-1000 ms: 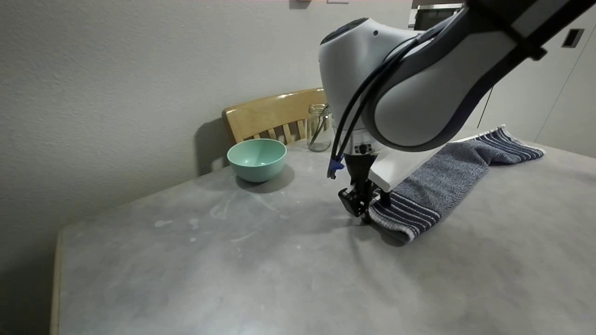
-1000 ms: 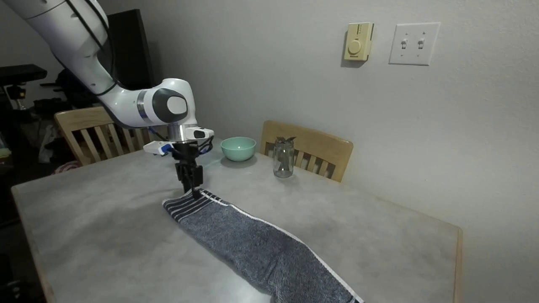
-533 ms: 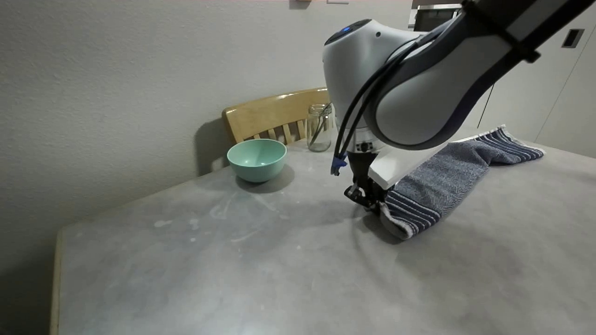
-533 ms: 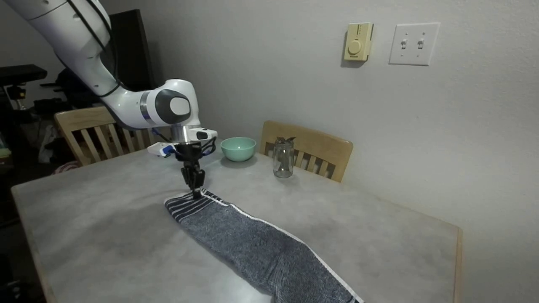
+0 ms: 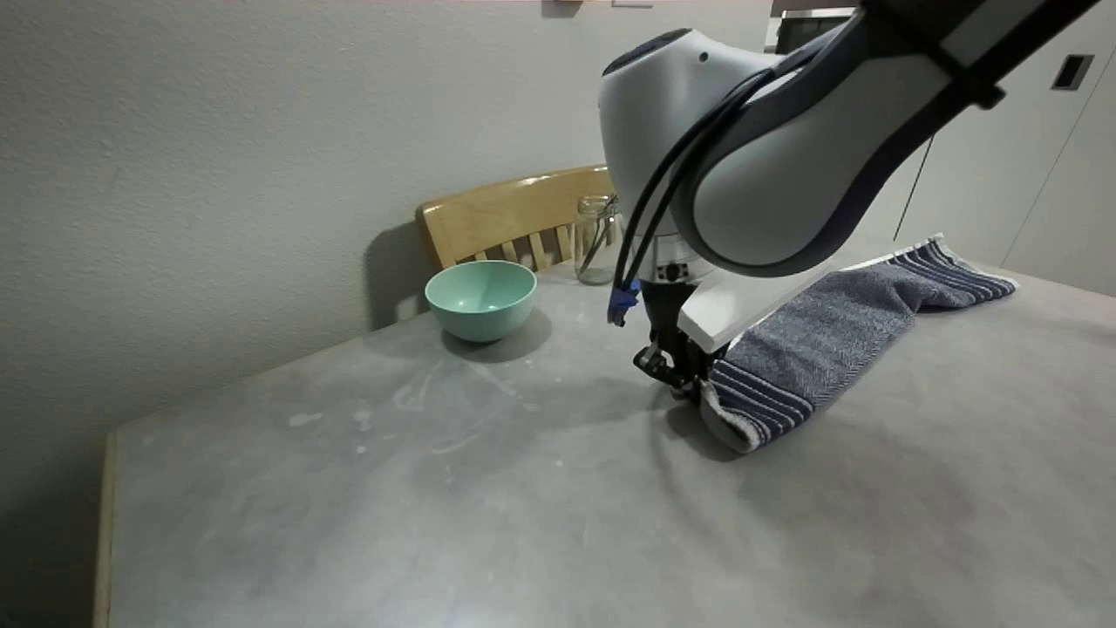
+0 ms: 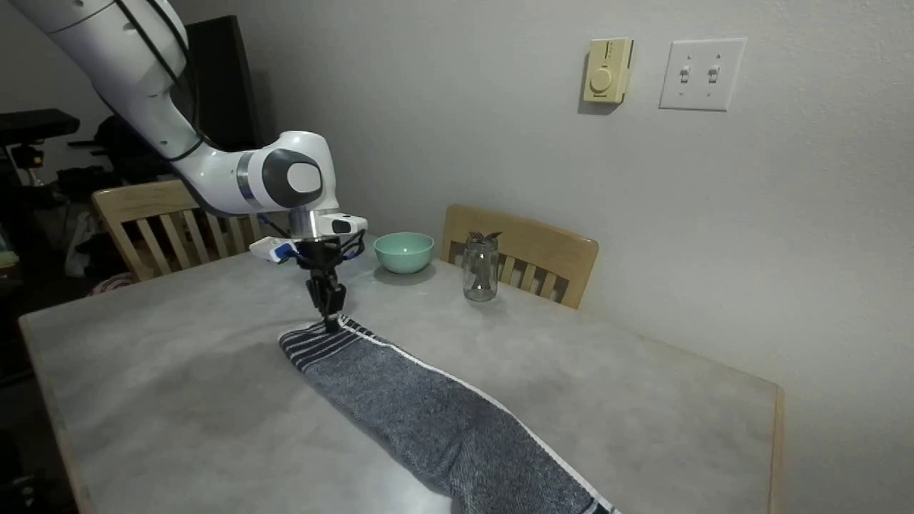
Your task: Partially unfold the towel on the table
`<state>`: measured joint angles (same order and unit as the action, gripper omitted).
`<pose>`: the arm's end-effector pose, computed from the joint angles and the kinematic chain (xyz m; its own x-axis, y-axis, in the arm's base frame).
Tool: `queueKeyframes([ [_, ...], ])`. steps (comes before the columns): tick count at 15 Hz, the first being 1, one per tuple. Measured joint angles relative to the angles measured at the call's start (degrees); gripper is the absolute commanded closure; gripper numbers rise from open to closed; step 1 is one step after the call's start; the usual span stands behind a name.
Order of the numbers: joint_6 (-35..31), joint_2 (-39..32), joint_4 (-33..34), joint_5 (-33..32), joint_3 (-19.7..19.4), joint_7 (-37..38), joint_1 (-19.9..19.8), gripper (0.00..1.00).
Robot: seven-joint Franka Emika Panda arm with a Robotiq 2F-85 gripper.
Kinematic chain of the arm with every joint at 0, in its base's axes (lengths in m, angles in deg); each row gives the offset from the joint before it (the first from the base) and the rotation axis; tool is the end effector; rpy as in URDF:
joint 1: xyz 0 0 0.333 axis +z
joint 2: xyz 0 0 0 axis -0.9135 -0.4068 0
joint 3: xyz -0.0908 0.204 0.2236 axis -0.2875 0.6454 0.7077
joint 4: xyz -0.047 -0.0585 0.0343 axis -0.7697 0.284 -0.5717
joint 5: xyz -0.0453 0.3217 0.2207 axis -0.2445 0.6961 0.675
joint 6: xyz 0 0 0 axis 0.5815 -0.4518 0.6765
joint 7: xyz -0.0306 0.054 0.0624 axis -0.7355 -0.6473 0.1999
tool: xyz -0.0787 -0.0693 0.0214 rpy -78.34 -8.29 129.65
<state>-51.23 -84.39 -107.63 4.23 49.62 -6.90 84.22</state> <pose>0.6141 0.1499 0.1501 0.9876 -0.1428 -0.0651 -0.1240 -0.9641 0.2346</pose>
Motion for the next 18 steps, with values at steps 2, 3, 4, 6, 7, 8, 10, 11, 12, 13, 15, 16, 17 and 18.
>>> queueKeyframes([
  [2, 0.5, -0.1, 1.1, 0.7, 1.8, -1.1, 0.1, 0.98],
  [3, 0.9, -0.2, 1.8, 1.2, 2.8, -1.9, 0.1, 0.98],
  [4, 1.3, -0.2, 2.5, 1.7, 3.7, -2.6, 0.2, 0.98],
  [6, 2.2, -0.3, 4.1, 2.8, 5.5, -4.8, 0.3, 0.98],
  [7, 2.6, -0.3, 4.8, 3.4, 6.3, -6.0, 0.3, 0.98],
  [8, 3.1, -0.4, 5.6, 3.9, 6.9, -7.1, 0.3, 0.98],
  [10, 3.7, -0.5, 6.7, 4.5, 7.8, -9.0, 0.3, 0.98],
  [11, 4.0, -0.6, 7.1, 4.8, 8.0, -9.7, 0.3, 0.68],
  [12, 4.2, -0.7, 7.4, 5.1, 8.1, -10.4, 0.3, 0.66],
  [13, 4.3, -0.9, 7.6, 5.4, 8.2, -11.0, 0.2, 0.61],
  [15, 4.3, -1.5, 8.2, 5.9, 8.3, -12.3, 0.2, 0.47],
  [16, 4.3, -1.8, 8.4, 6.1, 8.4, -12.9, 0.1, 0.38],
  [17, 4.3, -1.8, 8.5, 6.3, 8.5, -13.5, 0.1, 0.32],
  [18, 4.3, -1.8, 8.6, 6.4, 8.5, -14.0, 0.1, 0.25],
])
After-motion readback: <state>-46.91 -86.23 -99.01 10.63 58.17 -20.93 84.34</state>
